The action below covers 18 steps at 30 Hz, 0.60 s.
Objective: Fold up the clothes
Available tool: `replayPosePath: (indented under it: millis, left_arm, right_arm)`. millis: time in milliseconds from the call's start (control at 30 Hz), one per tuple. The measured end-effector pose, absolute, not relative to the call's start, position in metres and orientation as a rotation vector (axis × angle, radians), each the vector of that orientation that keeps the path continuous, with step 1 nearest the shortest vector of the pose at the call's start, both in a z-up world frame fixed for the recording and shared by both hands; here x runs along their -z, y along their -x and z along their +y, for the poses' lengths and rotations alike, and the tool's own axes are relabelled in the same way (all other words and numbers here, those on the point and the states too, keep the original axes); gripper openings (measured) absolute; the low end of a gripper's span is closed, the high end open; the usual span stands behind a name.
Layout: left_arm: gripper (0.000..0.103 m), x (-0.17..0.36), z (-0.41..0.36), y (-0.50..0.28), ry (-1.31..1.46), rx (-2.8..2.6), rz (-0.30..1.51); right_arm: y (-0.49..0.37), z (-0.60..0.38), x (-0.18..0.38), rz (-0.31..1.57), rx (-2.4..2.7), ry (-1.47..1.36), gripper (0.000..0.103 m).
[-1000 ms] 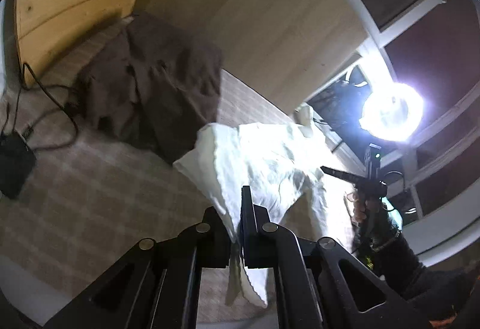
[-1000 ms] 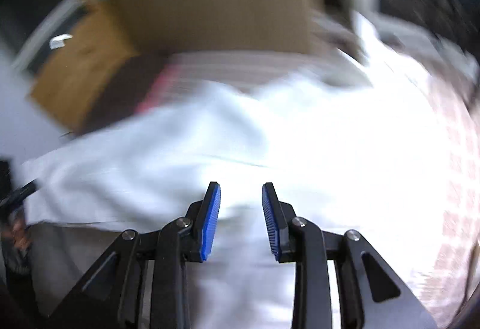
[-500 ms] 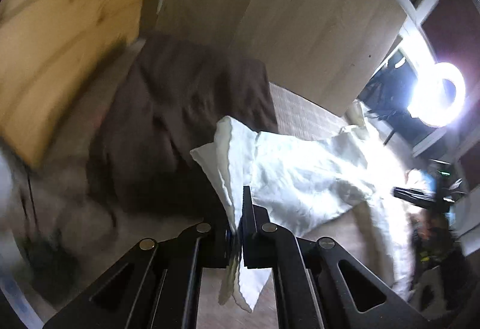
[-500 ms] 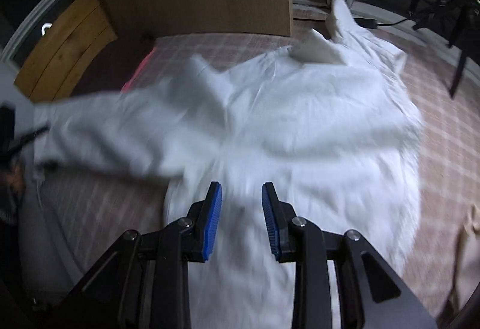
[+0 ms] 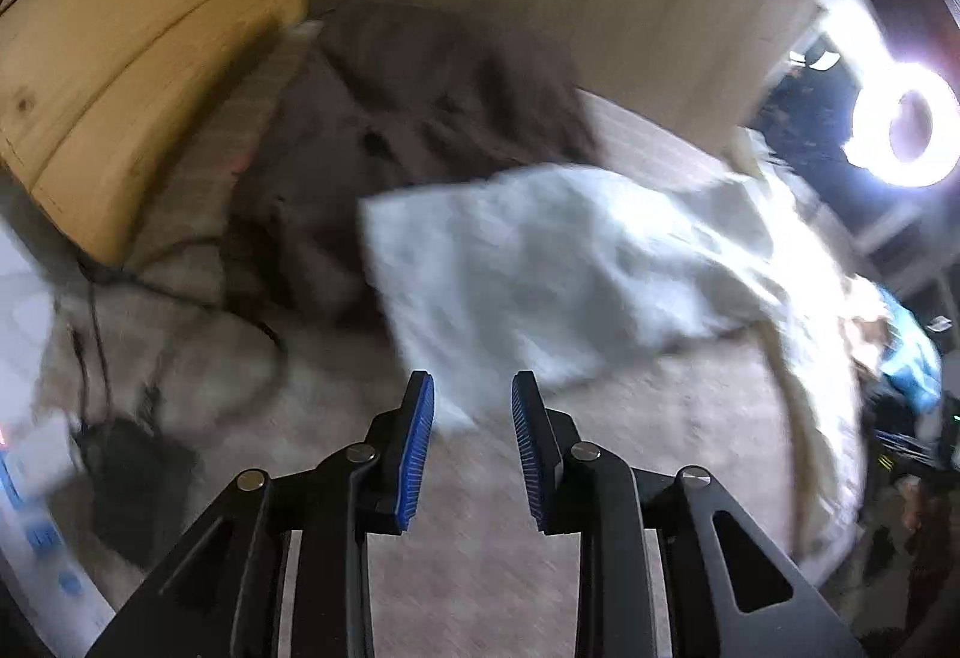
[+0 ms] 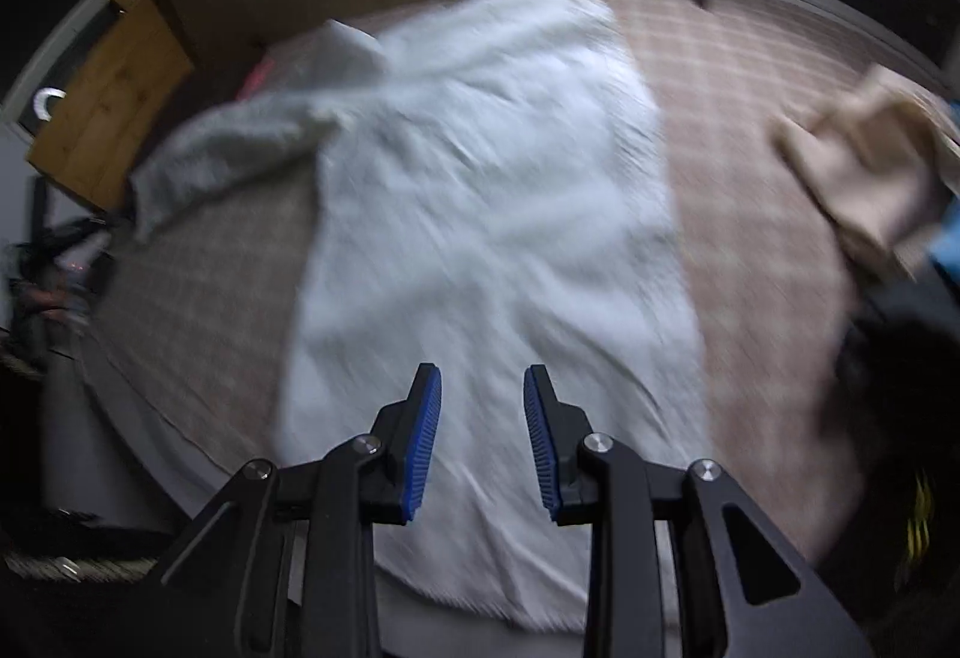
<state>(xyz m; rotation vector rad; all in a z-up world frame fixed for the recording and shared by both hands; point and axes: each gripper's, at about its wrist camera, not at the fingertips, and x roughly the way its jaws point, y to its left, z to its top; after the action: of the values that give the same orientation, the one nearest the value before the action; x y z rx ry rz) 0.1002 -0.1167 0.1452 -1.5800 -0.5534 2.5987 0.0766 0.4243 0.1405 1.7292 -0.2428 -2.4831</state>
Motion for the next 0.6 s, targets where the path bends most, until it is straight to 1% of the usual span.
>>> replayPosePath:
  millis: [33, 167, 267, 300, 333, 400, 500, 600]
  left_arm:
    - [0.032, -0.148, -0.106, -0.106, 1.57, -2.571, -0.536]
    - [0.033, -0.155, -0.042, -0.125, 1.536, -2.418, -0.489]
    - [0.036, -0.151, 0.029, -0.133, 1.486, -2.286, -0.517]
    - [0.04, -0.147, 0.057, -0.139, 1.483, -2.213, -0.536]
    - [0.041, -0.144, 0.084, -0.144, 1.481, -2.161, -0.528]
    - [0.041, -0.141, 0.133, -0.154, 1.476, -2.073, -0.501]
    - [0.046, -0.134, 0.208, -0.158, 1.472, -1.971, -0.478]
    - [0.047, -0.118, 0.255, -0.155, 1.524, -1.975, -0.46]
  right_arm:
    - [-0.085, 0.432, -0.138, -0.255, 2.498, -1.756, 0.029]
    - [-0.109, 0.465, -0.127, -0.353, 2.542, -1.834, 0.029]
    - [-0.113, 0.478, -0.126, -0.334, 2.55, -1.831, 0.029]
    - [-0.112, 0.48, -0.127, -0.314, 2.547, -1.822, 0.029]
    - [-0.111, 0.481, -0.126, -0.287, 2.543, -1.811, 0.029]
    - [-0.11, 0.48, -0.123, -0.223, 2.519, -1.785, 0.029]
    - [-0.113, 0.477, -0.116, -0.133, 2.457, -1.75, 0.029]
    - [-0.116, 0.478, -0.106, -0.052, 2.399, -1.741, 0.029]
